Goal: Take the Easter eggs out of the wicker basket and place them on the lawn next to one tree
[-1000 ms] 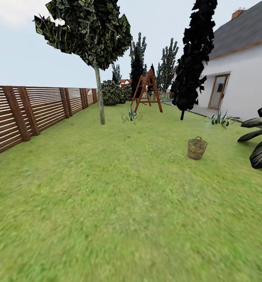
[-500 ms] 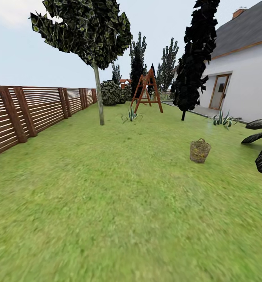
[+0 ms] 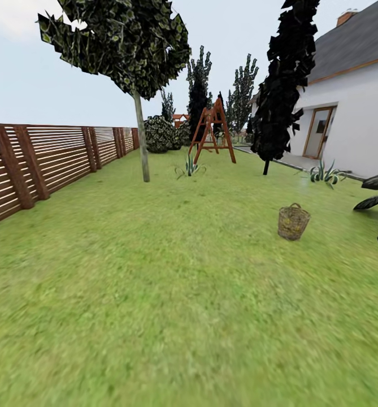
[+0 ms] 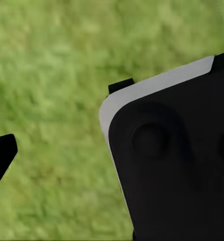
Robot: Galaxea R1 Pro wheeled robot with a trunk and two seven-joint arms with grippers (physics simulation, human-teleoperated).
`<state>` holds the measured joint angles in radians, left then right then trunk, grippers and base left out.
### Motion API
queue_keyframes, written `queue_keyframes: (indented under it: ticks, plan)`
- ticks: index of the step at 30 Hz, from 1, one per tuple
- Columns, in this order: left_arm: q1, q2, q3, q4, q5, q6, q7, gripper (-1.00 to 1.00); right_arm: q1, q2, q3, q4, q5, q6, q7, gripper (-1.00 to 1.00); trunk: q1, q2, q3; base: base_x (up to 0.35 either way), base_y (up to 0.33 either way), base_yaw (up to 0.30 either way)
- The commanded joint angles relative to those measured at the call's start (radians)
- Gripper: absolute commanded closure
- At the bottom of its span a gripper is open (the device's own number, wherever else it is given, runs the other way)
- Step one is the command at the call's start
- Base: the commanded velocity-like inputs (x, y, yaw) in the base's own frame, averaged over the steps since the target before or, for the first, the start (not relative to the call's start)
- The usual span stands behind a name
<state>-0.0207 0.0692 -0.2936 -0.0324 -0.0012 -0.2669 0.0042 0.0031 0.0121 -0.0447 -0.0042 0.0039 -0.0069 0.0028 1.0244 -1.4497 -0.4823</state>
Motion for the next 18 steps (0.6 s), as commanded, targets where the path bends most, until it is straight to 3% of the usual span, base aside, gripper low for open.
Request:
queue_keyframes:
  ticks: [1, 18]
  plan:
    - [-0.001, 0.001, -0.002, 0.000, 0.000, -0.005, 0.000, -1.00, 0.000, 0.000, -0.004, 0.000, 0.001, -0.001, 0.000, -1.00, 0.001, 0.000, -0.001, 0.338, 0.000, 0.000]
    - [0.000, 0.006, 0.007, 0.000, 0.006, -0.012, 0.000, -1.00, 0.000, 0.000, -0.004, 0.000, 0.001, -0.001, 0.000, -1.00, 0.001, 0.000, -0.001, 0.338, 0.000, 0.000]
